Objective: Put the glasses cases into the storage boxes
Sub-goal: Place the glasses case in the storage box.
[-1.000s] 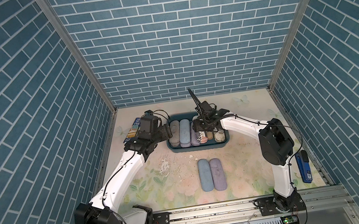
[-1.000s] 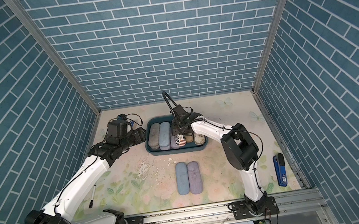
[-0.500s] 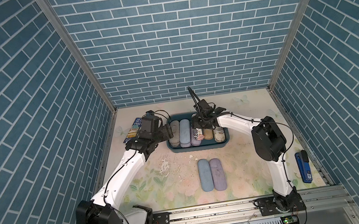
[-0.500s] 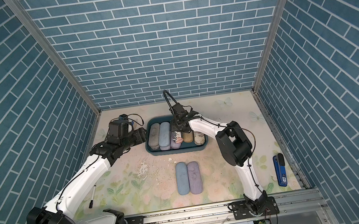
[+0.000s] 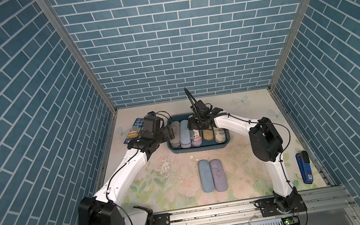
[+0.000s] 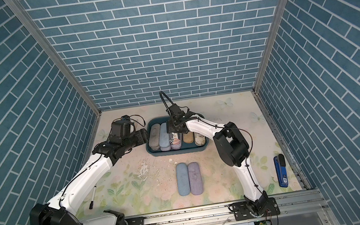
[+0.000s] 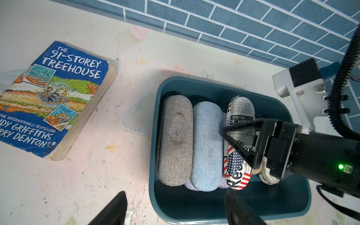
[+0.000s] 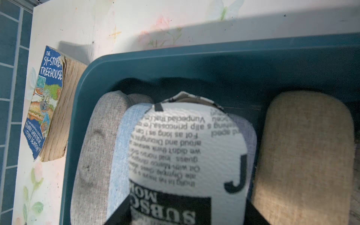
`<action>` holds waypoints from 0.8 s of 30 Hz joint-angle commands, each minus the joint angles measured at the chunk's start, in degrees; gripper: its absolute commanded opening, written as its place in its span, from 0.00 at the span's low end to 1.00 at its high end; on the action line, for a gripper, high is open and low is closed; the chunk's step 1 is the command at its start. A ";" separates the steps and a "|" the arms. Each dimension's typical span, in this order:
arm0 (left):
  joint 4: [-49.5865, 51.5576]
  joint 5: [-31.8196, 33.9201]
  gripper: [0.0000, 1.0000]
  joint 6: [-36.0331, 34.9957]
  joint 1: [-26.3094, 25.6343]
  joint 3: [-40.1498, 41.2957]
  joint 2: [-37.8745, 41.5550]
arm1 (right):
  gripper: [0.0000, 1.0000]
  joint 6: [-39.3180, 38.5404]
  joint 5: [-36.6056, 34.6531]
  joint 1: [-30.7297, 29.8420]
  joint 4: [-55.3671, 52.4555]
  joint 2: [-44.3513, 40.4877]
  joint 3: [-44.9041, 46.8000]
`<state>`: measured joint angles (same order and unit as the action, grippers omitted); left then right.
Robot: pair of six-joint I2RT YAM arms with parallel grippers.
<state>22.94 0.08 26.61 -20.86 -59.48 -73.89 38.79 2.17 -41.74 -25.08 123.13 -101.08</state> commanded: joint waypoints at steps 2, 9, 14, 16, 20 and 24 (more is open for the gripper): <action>-0.92 -0.27 0.80 0.37 0.47 0.68 -0.71 | 0.66 1.56 -0.67 -0.23 -0.56 -0.03 -0.49; -0.97 -0.37 0.80 0.31 0.49 0.79 -0.95 | 0.63 2.16 -2.01 0.01 0.98 -1.81 2.97; -1.05 -0.34 0.80 0.45 0.49 0.96 -1.00 | 0.63 3.09 -2.73 0.34 2.38 -2.98 5.41; -1.07 -0.35 0.80 0.39 0.52 0.95 -1.09 | 0.63 3.05 -2.40 0.47 2.06 -2.56 4.87; -0.88 -0.29 0.80 0.22 0.48 0.86 -1.01 | 0.63 3.31 -2.03 0.43 2.35 -1.75 4.35; -0.80 -0.08 0.80 0.12 0.48 1.04 -0.75 | 0.67 3.39 -1.05 0.42 2.50 -1.67 4.03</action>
<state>21.98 -0.10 26.63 -20.80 -59.42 -74.54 40.51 0.45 -41.01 -22.20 122.10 -96.77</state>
